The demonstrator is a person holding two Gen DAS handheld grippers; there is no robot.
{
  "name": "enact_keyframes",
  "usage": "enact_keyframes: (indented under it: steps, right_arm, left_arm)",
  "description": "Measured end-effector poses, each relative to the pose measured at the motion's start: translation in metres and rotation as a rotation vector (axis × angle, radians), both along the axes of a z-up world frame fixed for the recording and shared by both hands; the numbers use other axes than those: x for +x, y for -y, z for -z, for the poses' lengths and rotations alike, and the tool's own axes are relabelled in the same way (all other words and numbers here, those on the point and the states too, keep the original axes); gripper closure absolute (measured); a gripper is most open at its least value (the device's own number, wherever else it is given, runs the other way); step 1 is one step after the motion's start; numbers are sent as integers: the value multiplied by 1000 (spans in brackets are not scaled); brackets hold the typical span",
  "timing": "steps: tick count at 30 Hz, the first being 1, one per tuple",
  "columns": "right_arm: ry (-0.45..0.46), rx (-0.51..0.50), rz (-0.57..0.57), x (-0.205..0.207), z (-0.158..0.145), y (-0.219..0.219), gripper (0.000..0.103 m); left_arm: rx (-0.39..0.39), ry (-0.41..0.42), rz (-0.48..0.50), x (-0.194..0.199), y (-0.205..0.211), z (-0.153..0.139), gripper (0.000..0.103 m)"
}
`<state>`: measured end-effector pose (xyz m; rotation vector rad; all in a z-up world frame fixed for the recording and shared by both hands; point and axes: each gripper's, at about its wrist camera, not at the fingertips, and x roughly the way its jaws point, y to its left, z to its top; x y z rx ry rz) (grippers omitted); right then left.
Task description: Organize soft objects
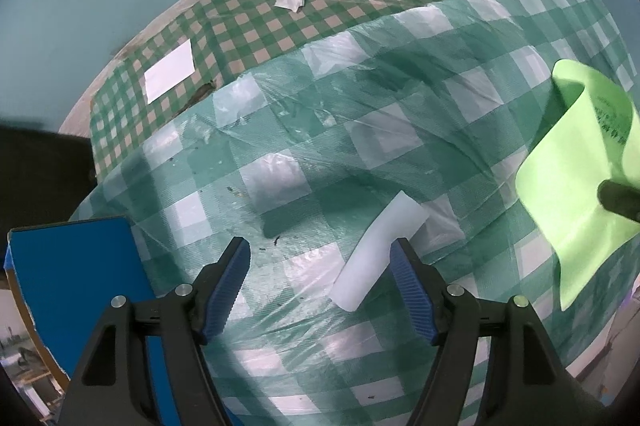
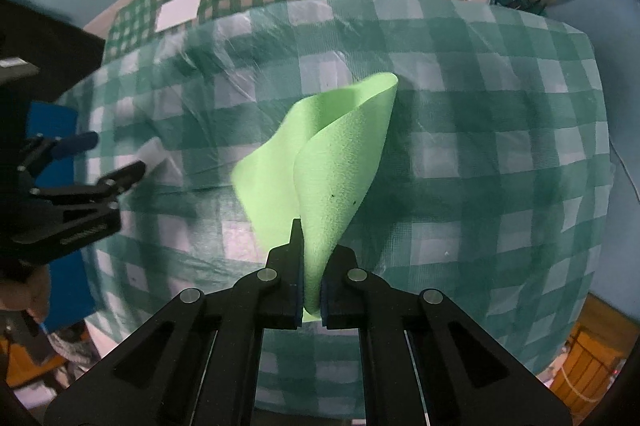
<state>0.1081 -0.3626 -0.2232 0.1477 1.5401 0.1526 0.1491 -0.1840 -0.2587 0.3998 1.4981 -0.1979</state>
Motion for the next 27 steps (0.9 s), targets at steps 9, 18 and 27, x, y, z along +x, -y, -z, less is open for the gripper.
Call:
enact_keyframes:
  steps: [9,18,27]
  right_arm:
    - [36,39,5,1,-21,-1,98]
    - [55,58,-6,-2,-33,-5,98]
    - [73,70,-29,-6,-43,-12,98]
  left_arm:
    - [-33,4,4,-3,1,-2,67]
    - [-81,35,49,-11,11,-15,98]
    - [-133,42,23,-16,-3,-30,98]
